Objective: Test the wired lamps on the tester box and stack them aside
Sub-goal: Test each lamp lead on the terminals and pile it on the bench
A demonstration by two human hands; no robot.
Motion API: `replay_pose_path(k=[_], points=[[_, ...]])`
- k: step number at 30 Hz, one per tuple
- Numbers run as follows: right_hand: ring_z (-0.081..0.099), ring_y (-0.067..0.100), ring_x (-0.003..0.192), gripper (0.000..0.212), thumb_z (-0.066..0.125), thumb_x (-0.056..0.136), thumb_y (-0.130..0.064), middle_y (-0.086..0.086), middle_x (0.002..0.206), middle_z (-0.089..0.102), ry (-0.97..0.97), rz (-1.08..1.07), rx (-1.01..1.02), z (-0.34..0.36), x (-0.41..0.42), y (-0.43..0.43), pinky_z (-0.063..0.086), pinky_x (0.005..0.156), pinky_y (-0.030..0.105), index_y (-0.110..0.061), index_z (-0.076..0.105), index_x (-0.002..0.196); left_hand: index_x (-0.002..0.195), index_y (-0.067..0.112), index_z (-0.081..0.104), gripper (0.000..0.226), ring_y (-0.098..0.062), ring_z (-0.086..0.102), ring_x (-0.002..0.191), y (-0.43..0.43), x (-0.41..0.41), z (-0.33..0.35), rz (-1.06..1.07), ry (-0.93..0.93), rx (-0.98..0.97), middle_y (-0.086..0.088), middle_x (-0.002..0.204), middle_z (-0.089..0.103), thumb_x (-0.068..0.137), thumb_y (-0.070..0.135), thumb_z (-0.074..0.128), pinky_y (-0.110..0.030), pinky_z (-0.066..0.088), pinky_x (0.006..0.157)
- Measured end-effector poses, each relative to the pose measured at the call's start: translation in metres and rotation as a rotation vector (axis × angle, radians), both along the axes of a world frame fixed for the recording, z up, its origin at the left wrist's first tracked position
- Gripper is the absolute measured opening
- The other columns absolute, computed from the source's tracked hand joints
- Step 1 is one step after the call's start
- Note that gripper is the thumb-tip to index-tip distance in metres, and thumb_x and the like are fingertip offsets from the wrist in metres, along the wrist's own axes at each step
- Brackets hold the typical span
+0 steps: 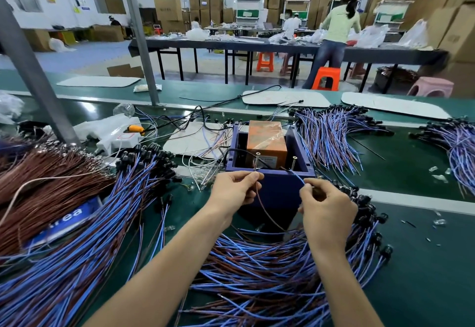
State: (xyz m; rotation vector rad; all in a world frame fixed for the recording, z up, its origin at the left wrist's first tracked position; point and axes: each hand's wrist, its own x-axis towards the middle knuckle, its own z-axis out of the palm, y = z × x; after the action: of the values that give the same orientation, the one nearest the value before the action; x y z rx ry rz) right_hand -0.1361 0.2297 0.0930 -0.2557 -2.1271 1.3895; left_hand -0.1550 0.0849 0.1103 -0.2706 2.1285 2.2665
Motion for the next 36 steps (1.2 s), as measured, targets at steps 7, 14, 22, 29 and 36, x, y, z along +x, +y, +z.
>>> replay_pose_path(k=[7,14,22,29,36], points=[[0.059,0.006,0.041,0.013,0.063,0.087,-0.007,0.004,0.058,0.064,0.049,-0.029,-0.027,0.001,0.003,0.001,0.044,0.047,0.007,-0.01,0.075,0.091,0.088,0.013,0.072,0.015,0.001,0.047,0.044,-0.001,0.001,0.001,-0.029,0.004,-0.026,0.002,0.069,0.063,0.094,0.015,0.058,-0.013,0.047,0.053],[0.061,-0.002,0.048,0.014,0.062,0.088,-0.007,0.0,0.063,0.065,0.028,0.033,-0.069,0.002,0.002,0.001,0.045,0.048,0.006,-0.01,0.074,0.094,0.091,0.011,0.072,0.016,0.001,0.046,0.043,0.0,0.003,0.003,-0.042,0.01,-0.034,0.002,0.069,0.063,0.094,0.015,0.057,-0.013,0.046,0.052],[0.059,-0.004,0.048,0.014,0.062,0.089,-0.007,-0.001,0.062,0.065,0.013,0.054,-0.053,-0.004,0.002,0.0,0.042,0.048,0.004,-0.011,0.074,0.095,0.091,0.011,0.072,0.015,-0.001,0.046,0.044,-0.002,0.005,0.003,-0.045,-0.006,-0.045,0.001,0.069,0.063,0.094,0.015,0.057,-0.013,0.046,0.052],[0.061,-0.001,0.051,0.013,0.062,0.089,-0.008,0.0,0.065,0.066,0.025,0.061,-0.049,-0.006,0.002,-0.001,0.044,0.048,0.006,-0.012,0.074,0.094,0.091,0.012,0.073,0.015,-0.002,0.048,0.047,-0.005,0.005,0.002,-0.055,0.003,-0.051,0.003,0.068,0.066,0.094,0.016,0.058,-0.013,0.048,0.053],[0.061,0.003,0.084,0.012,0.068,0.087,-0.018,-0.015,0.08,0.068,-0.066,0.528,0.174,-0.016,0.023,-0.005,0.048,0.074,0.018,-0.028,0.075,0.089,0.086,0.028,0.073,0.011,0.006,0.057,0.058,-0.069,0.021,-0.022,0.013,0.181,-0.765,0.014,0.073,0.07,0.089,0.023,0.064,-0.005,0.038,0.054]])
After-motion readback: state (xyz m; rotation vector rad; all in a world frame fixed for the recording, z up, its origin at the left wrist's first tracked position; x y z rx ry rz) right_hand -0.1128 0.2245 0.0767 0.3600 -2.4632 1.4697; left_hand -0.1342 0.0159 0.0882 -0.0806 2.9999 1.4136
